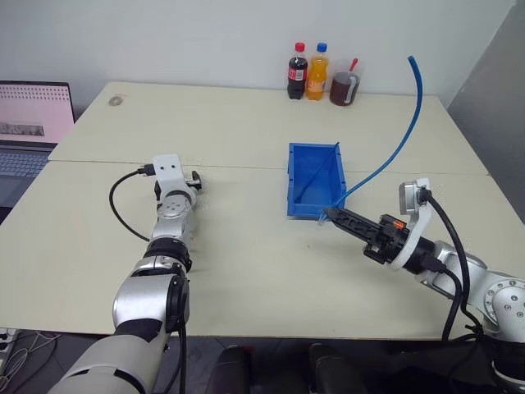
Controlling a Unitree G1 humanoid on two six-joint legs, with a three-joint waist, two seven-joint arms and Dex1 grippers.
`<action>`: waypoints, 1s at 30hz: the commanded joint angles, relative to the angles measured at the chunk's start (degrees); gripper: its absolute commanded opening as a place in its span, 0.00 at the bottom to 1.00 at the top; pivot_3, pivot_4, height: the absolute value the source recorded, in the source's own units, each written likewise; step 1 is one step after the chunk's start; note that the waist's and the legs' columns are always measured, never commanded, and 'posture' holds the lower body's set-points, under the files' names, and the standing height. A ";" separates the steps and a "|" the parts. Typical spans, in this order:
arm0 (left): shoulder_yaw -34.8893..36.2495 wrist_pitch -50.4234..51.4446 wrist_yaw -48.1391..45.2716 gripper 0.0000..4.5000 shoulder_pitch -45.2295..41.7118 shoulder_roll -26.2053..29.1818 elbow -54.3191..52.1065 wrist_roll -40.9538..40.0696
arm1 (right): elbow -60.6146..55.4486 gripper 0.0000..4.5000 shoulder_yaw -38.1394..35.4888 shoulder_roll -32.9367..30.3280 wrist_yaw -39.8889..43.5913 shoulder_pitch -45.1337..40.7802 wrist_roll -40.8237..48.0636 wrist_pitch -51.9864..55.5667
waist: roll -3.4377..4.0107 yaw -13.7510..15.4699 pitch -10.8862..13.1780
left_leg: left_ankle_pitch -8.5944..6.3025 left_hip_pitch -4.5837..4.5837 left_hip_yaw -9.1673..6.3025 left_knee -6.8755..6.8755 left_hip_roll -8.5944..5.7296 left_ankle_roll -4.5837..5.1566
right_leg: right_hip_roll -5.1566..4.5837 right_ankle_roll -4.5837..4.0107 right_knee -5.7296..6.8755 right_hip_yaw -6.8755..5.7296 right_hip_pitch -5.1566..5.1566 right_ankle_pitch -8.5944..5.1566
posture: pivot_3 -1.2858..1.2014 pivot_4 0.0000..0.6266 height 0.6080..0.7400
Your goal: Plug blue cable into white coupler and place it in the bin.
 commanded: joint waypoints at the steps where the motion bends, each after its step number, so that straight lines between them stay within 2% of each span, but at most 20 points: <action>1: 1.14 -1.63 0.21 0.69 -1.53 1.13 0.24 -0.09 | -2.35 0.05 -1.79 -0.47 0.33 0.09 0.77 -0.25 | 0.00 0.00 0.00 | 0.00 0.00 -0.01 0.00 0.00 0.00 | 0.00 0.00 0.01 0.00 0.00 0.00 | 0.52 0.24 1.00; 10: 1.41 -2.10 -1.87 0.24 -2.42 1.79 1.33 0.56 | -2.07 0.05 -2.15 -0.45 0.37 0.69 0.86 -0.36 | 0.00 0.02 0.00 | 0.00 0.00 -0.01 0.02 0.00 0.00 | 0.00 0.01 0.03 -0.01 0.00 0.01 | 0.52 0.24 1.00; 12: 1.28 -2.06 -2.87 0.17 -2.89 1.98 1.82 0.64 | -2.09 0.05 -2.20 -0.42 0.30 0.93 0.83 -0.40 | 0.00 0.01 0.00 | 0.00 0.00 -0.02 0.02 -0.02 -0.01 | 0.00 0.01 0.03 -0.03 0.00 0.01 | 0.52 0.24 1.00; 20: 2.29 0.71 -5.86 0.17 -2.80 2.48 1.78 -0.82 | -2.48 0.05 -2.21 -0.21 -0.24 0.88 0.06 -0.71 | 0.00 0.00 0.00 | 0.01 0.01 -0.02 0.03 0.00 -0.01 | 0.00 0.01 0.05 -0.03 0.00 0.01 | 0.52 0.24 1.00; 21: 2.06 1.66 -9.12 0.17 -2.29 2.46 0.76 -1.28 | -2.65 0.05 -2.37 -0.41 -0.34 0.82 -0.02 -0.72 | -0.01 -0.01 -0.01 | 0.01 0.01 -0.02 0.03 0.00 -0.01 | 0.00 0.01 0.05 -0.03 0.00 0.01 | 0.52 0.24 1.00; 24: -2.88 4.49 -28.40 0.17 1.96 3.86 -8.51 -1.44 | -3.27 0.05 -3.14 -2.21 0.29 0.41 -0.70 0.01 | 0.00 -0.07 -0.01 | 0.01 0.01 0.01 0.03 -0.02 -0.02 | 0.00 0.00 0.07 -0.02 0.00 0.02 | 0.52 0.24 1.00; 27: -10.09 13.27 -55.48 0.17 12.09 9.44 -31.25 -7.79 | -3.46 0.05 -3.33 -5.43 3.54 -0.19 -3.04 1.91 | 0.02 -0.49 -0.01 | 0.03 0.02 0.02 0.01 0.09 -0.04 | -0.01 -0.01 0.07 0.01 0.00 0.02 | 0.52 0.24 1.00; 30: -16.60 20.91 -71.92 0.17 20.76 15.61 -49.36 -12.63 | -2.93 0.05 -2.68 -7.75 7.55 -1.68 -5.75 3.34 | 0.03 -0.73 -0.02 | 0.04 0.08 -0.12 -0.03 0.24 -0.06 | -0.03 -0.09 0.12 0.10 -0.03 -0.01 | 0.52 0.24 1.00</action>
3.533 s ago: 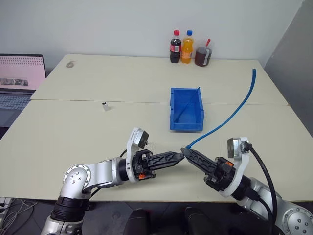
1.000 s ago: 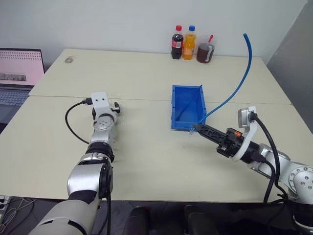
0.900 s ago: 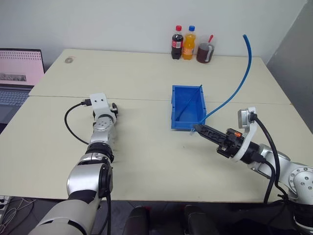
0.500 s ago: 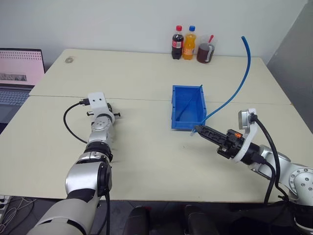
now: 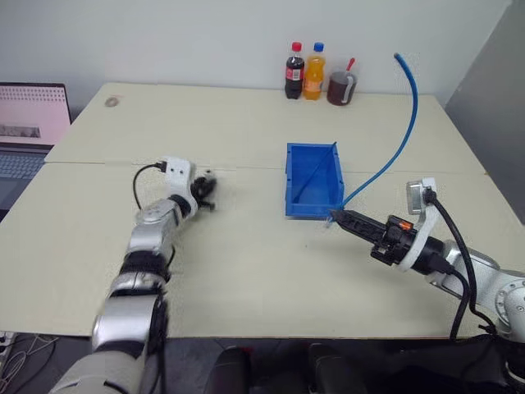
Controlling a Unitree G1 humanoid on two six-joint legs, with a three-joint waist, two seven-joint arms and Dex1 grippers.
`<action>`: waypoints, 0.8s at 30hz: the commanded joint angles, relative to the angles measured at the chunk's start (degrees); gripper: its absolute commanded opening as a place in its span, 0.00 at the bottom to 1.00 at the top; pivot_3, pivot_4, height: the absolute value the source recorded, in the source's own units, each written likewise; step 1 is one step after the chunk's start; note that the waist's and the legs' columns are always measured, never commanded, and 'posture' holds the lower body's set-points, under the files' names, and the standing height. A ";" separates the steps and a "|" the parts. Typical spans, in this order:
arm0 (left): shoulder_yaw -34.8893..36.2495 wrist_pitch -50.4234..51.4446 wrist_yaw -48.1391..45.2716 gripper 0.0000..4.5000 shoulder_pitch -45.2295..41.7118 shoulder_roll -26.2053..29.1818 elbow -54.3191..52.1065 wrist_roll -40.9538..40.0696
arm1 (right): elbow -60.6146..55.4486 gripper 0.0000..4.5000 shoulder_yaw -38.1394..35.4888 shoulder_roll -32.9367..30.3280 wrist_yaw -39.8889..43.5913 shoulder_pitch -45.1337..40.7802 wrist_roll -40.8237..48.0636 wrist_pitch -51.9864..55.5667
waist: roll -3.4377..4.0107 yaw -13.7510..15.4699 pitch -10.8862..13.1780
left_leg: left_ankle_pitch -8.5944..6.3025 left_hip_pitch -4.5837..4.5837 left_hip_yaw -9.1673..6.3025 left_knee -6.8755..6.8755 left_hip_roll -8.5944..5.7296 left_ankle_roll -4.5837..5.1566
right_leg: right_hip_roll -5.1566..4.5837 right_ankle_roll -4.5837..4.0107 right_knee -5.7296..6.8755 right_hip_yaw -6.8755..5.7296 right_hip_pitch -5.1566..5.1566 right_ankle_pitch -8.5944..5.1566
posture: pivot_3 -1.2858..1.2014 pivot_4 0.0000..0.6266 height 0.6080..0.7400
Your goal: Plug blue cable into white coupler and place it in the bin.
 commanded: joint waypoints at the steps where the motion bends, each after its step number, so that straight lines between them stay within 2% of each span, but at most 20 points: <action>1: -8.18 9.28 -21.23 0.17 7.37 6.58 -23.16 -6.71 | -1.10 0.05 0.29 -2.46 6.72 -2.70 -4.03 2.20 | 0.05 0.12 -0.03 | 0.00 0.00 -0.05 0.01 0.01 0.00 | 0.00 -0.05 0.04 0.00 0.00 -0.02 | 0.52 0.24 1.00; 3: -11.37 11.86 -26.42 0.17 10.38 8.14 -29.31 -8.31 | -0.88 0.05 1.64 -3.66 10.28 -3.97 -7.41 3.28 | 0.13 0.32 -0.07 | 0.00 0.03 -0.08 0.03 -0.02 0.01 | 0.00 -0.06 0.08 0.00 0.04 -0.02 | 0.52 0.24 1.00; 5: -15.17 8.09 -29.44 0.17 11.80 6.55 -31.61 -6.88 | -0.55 0.05 3.37 -4.25 13.21 -5.36 -11.24 3.81 | 0.19 0.46 -0.11 | 0.01 0.11 -0.07 0.05 -0.06 0.03 | 0.01 -0.07 0.07 -0.01 0.09 -0.02 | 0.52 0.24 1.00; 9: -20.69 -3.69 -29.00 0.17 9.61 -1.97 -22.43 -0.36 | -3.20 0.05 11.11 -6.53 20.84 -8.99 -28.06 0.56 | 0.20 1.19 -0.12 | 0.10 0.07 0.10 0.18 -0.16 0.18 | -0.02 -0.04 0.01 -0.03 0.13 -0.01 | 0.52 0.24 1.00; 11: -22.08 -8.80 -29.48 0.17 8.93 -4.23 -17.63 1.91 | -4.10 0.05 13.06 -5.02 22.22 -9.21 -30.95 -0.32 | 0.18 1.03 -0.12 | 0.10 0.04 0.14 0.22 -0.20 0.19 | 0.04 -0.03 -0.04 0.00 0.10 0.01 | 0.52 0.24 1.00; 17: -22.55 -17.87 -29.24 0.17 6.76 -8.32 -6.18 5.51 | -4.19 0.05 17.46 -0.79 24.23 -6.06 -42.84 -5.45 | 0.23 0.75 -0.17 | 0.09 0.02 0.05 0.16 -0.21 0.20 | 0.26 -0.07 -0.01 -0.06 0.06 0.01 | 0.52 0.24 1.00; 24: -21.97 -21.16 -29.50 0.17 5.26 -9.72 -1.97 6.03 | -2.21 0.05 18.65 6.03 24.82 -1.34 -52.54 -13.04 | 0.18 0.81 -0.33 | 0.09 0.03 0.04 0.35 -0.23 0.20 | 0.25 0.02 0.02 -0.05 0.15 0.06 | 0.52 0.24 1.00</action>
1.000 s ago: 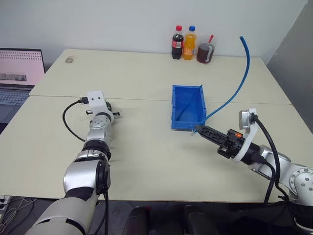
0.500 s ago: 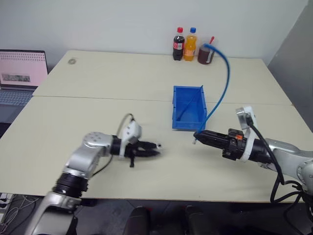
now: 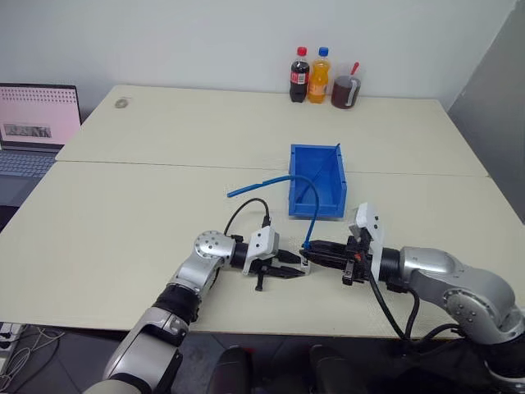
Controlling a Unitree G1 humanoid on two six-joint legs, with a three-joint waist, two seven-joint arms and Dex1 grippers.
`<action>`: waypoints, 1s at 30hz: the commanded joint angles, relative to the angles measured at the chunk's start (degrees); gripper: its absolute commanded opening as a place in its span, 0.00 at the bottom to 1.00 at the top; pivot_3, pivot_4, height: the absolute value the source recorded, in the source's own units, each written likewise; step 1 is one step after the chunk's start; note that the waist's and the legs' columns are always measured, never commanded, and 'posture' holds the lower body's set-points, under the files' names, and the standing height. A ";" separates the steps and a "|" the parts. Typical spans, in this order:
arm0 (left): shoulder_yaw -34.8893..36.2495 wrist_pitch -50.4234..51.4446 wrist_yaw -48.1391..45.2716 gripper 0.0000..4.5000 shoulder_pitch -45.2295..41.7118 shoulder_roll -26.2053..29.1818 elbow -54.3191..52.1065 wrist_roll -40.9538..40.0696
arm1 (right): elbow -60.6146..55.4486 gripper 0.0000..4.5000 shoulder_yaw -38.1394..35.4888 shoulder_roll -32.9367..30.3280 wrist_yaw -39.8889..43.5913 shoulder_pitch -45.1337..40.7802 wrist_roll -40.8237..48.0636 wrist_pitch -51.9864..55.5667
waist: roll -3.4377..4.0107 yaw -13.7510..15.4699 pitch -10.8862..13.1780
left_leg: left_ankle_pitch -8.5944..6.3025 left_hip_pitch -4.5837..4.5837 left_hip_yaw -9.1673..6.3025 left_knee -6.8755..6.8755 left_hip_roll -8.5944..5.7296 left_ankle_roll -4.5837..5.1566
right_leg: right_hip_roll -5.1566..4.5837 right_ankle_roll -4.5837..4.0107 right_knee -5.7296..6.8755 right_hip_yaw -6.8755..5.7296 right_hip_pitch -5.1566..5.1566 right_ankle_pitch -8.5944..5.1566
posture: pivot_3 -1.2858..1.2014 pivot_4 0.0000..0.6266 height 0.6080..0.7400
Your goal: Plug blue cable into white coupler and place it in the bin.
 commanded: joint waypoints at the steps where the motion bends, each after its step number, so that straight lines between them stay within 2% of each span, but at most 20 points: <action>1: -0.07 -0.83 0.60 0.17 -0.31 -0.41 2.44 2.25 | 0.64 0.05 0.52 2.24 1.36 1.52 -5.65 -5.36 | 0.02 -0.02 -0.02 | 0.00 0.00 0.00 0.01 0.00 0.00 | 0.00 0.00 0.00 0.00 0.01 0.00 | 0.52 0.24 1.00; 5: 0.04 -1.17 0.15 0.17 -0.21 -0.06 2.77 2.26 | 2.58 0.05 1.93 3.16 3.39 2.13 -11.34 -8.99 | 0.04 -0.03 -0.04 | 0.00 0.02 0.01 0.03 0.01 0.00 | 0.01 0.01 0.02 0.01 0.01 0.00 | 0.52 0.24 1.00; 16: 0.20 -0.60 -0.26 0.17 -0.57 0.61 2.59 2.33 | 7.30 0.05 3.40 5.85 7.65 2.98 -18.26 -13.11 | 0.04 -0.04 -0.06 | 0.00 0.02 0.01 0.05 0.02 0.00 | 0.04 -0.01 0.04 0.01 0.01 0.02 | 0.52 0.24 1.00; 30: 0.74 0.69 -1.09 0.17 -1.13 1.44 2.17 1.89 | 11.05 0.05 2.73 6.97 10.34 4.40 -22.23 -16.37 | 0.07 -0.12 -0.08 | 0.00 0.06 0.01 0.05 0.06 0.00 | 0.09 -0.03 0.07 0.02 0.01 0.03 | 0.52 0.24 1.00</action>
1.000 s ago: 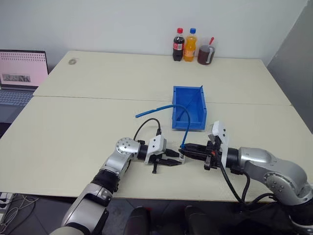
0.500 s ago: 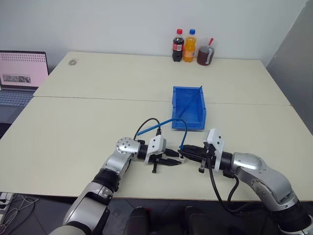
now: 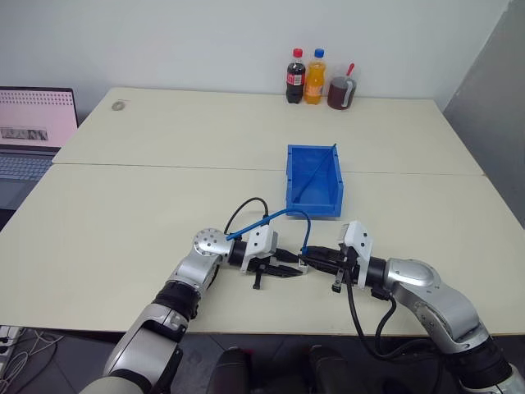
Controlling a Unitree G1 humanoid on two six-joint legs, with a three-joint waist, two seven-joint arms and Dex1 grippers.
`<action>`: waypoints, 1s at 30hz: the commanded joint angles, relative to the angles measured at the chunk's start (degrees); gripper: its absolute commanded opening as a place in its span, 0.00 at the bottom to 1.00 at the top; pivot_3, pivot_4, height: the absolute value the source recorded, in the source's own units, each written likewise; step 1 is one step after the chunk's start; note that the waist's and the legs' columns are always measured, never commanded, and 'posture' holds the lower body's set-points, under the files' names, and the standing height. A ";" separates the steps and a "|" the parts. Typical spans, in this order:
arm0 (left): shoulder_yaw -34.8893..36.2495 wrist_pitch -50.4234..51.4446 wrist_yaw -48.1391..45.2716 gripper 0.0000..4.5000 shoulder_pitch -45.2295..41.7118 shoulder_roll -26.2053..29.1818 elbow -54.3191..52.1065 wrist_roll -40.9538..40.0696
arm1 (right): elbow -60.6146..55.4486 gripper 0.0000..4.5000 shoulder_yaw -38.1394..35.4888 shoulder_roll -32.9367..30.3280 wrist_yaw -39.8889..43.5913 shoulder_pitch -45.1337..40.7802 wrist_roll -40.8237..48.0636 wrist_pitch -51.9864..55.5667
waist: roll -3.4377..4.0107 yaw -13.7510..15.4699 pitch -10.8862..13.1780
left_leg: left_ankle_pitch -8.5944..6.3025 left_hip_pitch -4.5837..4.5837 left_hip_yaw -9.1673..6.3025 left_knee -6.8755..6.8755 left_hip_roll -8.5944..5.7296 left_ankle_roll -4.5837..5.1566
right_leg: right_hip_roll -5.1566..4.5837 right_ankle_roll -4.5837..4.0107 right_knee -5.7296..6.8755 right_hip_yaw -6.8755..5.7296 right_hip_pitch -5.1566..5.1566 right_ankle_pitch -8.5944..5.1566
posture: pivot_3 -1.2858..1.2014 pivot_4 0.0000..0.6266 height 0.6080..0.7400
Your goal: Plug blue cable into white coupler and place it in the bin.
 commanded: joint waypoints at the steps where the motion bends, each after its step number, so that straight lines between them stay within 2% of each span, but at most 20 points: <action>1: 0.53 0.91 0.27 0.17 -0.20 1.02 0.86 1.77 | 0.85 0.05 -1.10 0.16 0.83 0.98 -1.37 -1.57 | 0.00 0.00 -0.01 | 0.00 0.00 0.00 0.00 0.00 0.00 | 0.00 0.00 0.00 0.00 0.00 0.00 | 0.52 0.24 1.00; 13: 0.32 1.69 -0.75 0.17 0.44 1.66 -0.54 1.79 | 9.83 0.05 2.69 0.34 5.20 1.47 -10.51 -15.98 | 0.02 -0.15 -0.37 | 0.00 0.10 0.02 -0.01 0.02 0.00 | 0.03 0.02 0.00 0.01 0.07 -0.01 | 0.52 0.24 1.00; 16: 0.35 2.08 -0.88 0.17 0.84 1.80 -1.26 1.71 | 13.23 0.05 3.74 -0.10 7.17 1.04 -13.34 -22.08 | 0.02 -0.24 -0.36 | 0.00 0.61 0.05 -0.15 0.03 0.00 | 0.05 0.09 -0.11 0.03 0.56 -0.09 | 0.52 0.24 1.00; 18: 0.42 2.33 -1.05 0.17 1.24 2.00 -1.88 1.69 | 15.30 0.05 3.61 0.31 8.23 1.07 -13.35 -24.32 | 0.00 -0.27 -0.38 | -0.01 1.03 0.10 -0.28 0.02 0.00 | 0.04 0.05 -0.16 0.07 0.92 -0.17 | 0.52 0.24 1.00; 30: 0.71 3.51 -1.39 0.17 3.01 3.44 -4.61 1.64 | 23.28 0.05 4.44 3.75 10.29 1.25 -14.11 -32.89 | 0.00 -0.60 -0.42 | -0.01 1.27 0.12 -0.40 0.11 0.00 | 0.12 -0.13 -0.06 0.15 0.98 -0.26 | 0.52 0.24 1.00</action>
